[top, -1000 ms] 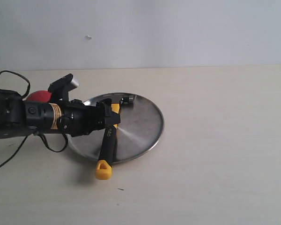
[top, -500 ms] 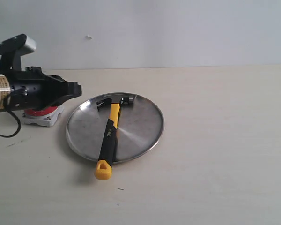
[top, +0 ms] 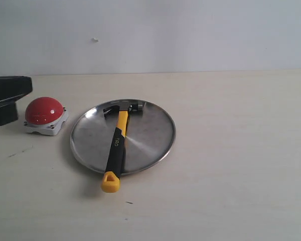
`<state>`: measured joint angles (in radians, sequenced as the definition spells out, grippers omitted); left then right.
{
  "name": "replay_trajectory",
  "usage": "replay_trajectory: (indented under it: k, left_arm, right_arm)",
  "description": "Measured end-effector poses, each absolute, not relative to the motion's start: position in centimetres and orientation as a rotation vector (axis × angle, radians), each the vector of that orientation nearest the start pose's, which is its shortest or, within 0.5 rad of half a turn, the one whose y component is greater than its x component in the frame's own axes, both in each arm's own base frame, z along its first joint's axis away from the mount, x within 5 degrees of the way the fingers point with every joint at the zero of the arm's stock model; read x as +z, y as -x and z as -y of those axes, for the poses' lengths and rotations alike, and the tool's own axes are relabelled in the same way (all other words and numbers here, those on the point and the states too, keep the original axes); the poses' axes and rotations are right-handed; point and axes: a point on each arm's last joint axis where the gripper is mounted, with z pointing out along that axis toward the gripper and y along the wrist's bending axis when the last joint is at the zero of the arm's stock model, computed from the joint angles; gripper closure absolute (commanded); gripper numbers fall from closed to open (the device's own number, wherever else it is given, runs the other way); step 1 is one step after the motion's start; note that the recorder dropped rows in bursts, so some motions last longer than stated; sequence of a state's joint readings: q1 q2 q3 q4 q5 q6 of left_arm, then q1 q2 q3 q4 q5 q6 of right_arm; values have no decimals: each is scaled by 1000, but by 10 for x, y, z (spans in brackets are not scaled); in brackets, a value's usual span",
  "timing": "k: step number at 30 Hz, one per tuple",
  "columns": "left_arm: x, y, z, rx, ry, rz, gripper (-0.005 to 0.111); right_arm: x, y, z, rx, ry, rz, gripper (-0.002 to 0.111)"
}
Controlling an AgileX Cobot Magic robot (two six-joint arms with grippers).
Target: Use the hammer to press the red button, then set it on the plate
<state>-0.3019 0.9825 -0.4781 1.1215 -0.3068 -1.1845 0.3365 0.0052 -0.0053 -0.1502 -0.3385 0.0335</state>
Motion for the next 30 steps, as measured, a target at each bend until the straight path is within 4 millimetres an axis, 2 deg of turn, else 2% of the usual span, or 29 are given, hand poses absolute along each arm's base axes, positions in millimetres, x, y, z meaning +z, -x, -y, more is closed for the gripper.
replay_trajectory:
  k: [8,17,22,30]
  left_arm:
    - [286,-121,63,-512,-390,-1622,107]
    - [278,-67,46,-500,-379,-1400,107]
    - [268,-51,41,-495,-374,-1328,107]
    - [267,-45,39,-494,-372,-1290,107]
  right_arm:
    - [217,-53,-19,295,227,-1448,108]
    - [207,-53,-19,332,203,-1567,108]
    - [207,-53,-19,334,202,-1570,108]
    - [206,-53,-19,333,203,-1571,108]
